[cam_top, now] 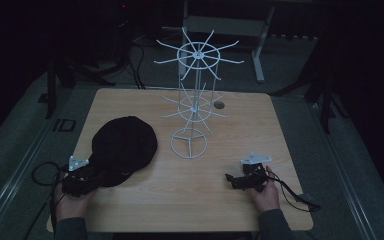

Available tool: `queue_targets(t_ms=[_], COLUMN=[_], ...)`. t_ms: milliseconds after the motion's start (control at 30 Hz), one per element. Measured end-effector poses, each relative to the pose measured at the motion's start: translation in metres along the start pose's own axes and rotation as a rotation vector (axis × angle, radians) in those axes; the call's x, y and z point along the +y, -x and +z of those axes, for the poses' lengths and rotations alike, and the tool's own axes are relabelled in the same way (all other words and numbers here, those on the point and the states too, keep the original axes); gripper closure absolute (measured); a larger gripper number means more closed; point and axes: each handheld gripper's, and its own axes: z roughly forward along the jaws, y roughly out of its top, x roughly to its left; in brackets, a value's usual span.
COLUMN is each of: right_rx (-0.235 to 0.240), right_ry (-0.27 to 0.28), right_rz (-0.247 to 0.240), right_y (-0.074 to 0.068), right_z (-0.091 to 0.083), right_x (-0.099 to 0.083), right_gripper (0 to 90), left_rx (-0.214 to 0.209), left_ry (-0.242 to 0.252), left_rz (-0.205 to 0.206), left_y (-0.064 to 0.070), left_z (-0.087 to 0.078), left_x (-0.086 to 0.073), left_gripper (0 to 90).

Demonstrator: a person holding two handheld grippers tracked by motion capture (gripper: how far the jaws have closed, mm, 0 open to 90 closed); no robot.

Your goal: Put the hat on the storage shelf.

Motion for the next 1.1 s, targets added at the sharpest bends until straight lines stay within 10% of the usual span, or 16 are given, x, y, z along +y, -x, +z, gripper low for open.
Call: queue_targets(t_ms=[1100], right_rx=[-0.003], right_ry=[0.001], right_rz=[0.005], right_y=[0.0], right_z=[0.0], right_x=[0.0], right_gripper=[10.9], left_rx=[-0.073], left_ry=[-0.068], left_rz=[0.068], left_y=[0.008], left_z=[-0.031], left_x=[0.031], left_gripper=[45.3])
